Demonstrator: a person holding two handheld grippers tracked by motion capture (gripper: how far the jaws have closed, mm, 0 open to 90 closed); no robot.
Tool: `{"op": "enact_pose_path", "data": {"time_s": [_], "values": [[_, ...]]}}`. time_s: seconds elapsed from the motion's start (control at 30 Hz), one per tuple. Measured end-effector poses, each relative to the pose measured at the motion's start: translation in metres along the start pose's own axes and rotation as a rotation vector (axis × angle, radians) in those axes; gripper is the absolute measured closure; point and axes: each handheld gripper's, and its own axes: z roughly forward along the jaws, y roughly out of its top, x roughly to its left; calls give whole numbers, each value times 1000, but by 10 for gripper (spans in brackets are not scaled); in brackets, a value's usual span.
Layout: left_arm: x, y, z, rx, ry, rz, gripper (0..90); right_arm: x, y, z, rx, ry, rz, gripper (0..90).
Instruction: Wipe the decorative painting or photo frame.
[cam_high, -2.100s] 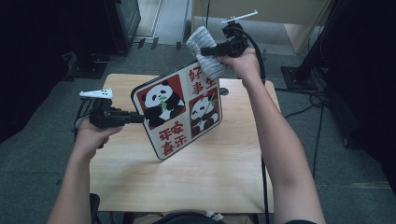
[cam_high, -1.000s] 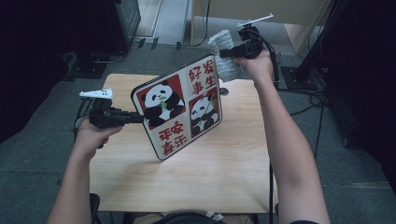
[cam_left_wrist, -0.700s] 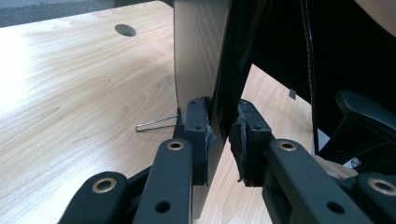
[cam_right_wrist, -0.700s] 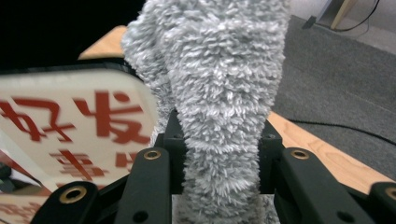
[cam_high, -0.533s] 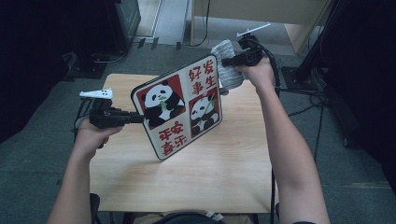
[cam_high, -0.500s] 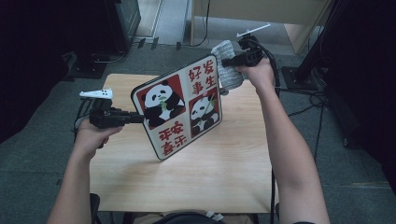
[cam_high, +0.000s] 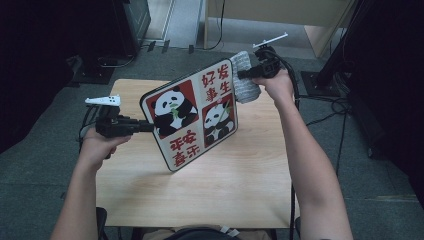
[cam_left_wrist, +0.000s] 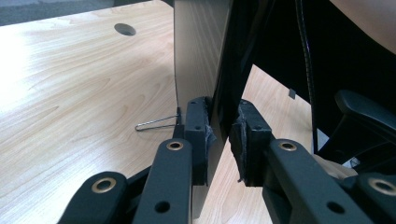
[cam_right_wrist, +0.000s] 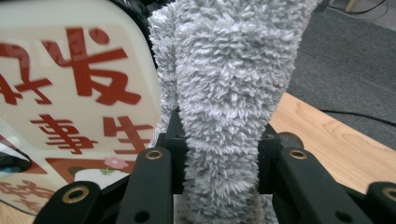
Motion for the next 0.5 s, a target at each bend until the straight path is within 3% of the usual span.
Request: {"op": "enact_pose_path", "data": {"time_s": [0.5], "values": [[0,0,1,2,-5,1,774,-3,-17,9,33,9,7,682]]}}
